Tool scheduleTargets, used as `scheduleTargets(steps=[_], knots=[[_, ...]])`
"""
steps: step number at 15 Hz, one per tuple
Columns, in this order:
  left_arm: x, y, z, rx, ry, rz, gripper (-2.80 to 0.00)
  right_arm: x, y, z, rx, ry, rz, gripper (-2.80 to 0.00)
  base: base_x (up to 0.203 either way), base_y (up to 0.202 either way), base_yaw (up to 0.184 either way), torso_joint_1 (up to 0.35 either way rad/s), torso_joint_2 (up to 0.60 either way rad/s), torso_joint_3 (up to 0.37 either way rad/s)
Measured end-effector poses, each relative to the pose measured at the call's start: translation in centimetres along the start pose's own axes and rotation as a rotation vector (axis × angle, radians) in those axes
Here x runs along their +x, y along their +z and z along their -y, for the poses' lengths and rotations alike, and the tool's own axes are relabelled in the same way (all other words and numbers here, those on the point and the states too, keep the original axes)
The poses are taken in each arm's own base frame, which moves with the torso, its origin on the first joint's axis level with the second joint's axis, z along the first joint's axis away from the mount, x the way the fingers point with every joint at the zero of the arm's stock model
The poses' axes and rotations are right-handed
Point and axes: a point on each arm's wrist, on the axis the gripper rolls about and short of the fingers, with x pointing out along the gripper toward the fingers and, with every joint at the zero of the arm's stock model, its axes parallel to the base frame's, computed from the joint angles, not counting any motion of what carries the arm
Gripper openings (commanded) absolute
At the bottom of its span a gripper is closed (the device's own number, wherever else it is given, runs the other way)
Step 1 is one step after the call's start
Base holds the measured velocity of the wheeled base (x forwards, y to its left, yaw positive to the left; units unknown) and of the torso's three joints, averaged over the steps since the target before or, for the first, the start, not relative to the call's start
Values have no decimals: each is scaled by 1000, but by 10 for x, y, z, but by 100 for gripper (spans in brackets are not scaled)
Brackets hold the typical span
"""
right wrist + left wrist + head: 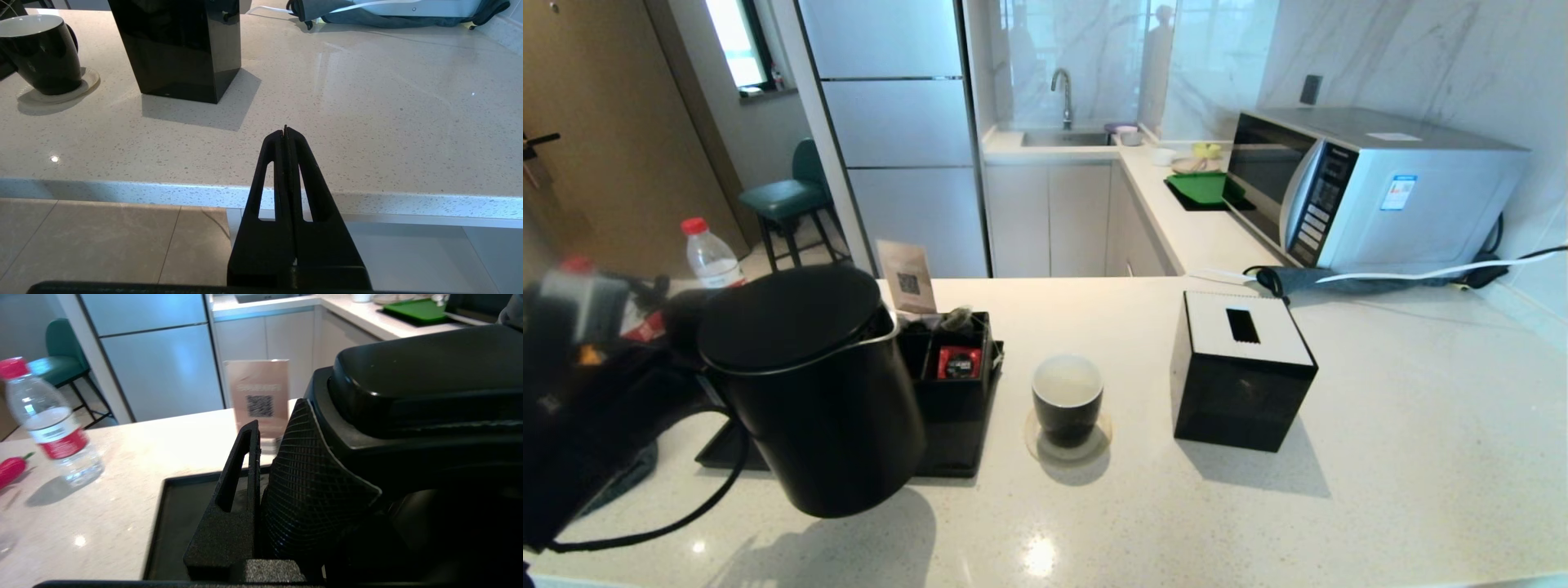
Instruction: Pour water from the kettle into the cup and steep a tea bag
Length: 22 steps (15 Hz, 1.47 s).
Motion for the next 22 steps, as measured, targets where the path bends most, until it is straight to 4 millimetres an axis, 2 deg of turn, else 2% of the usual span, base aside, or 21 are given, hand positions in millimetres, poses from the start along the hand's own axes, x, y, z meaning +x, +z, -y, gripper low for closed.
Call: scheduleTargets(steps=[7,11,16,22], knots=[[28,6,53,25,57,31,-280,0,0,0,0,0,0,-280,0,0,0,0,0,0],[36,9,77,47,62,-48,-280,0,0,0,0,0,0,-280,0,0,0,0,0,0],[34,18,84,83,61,-135,-280,0,0,0,0,0,0,-280,0,0,0,0,0,0],[27,32,82,108,75,-228,-280,0,0,0,0,0,0,-280,0,0,0,0,0,0]])
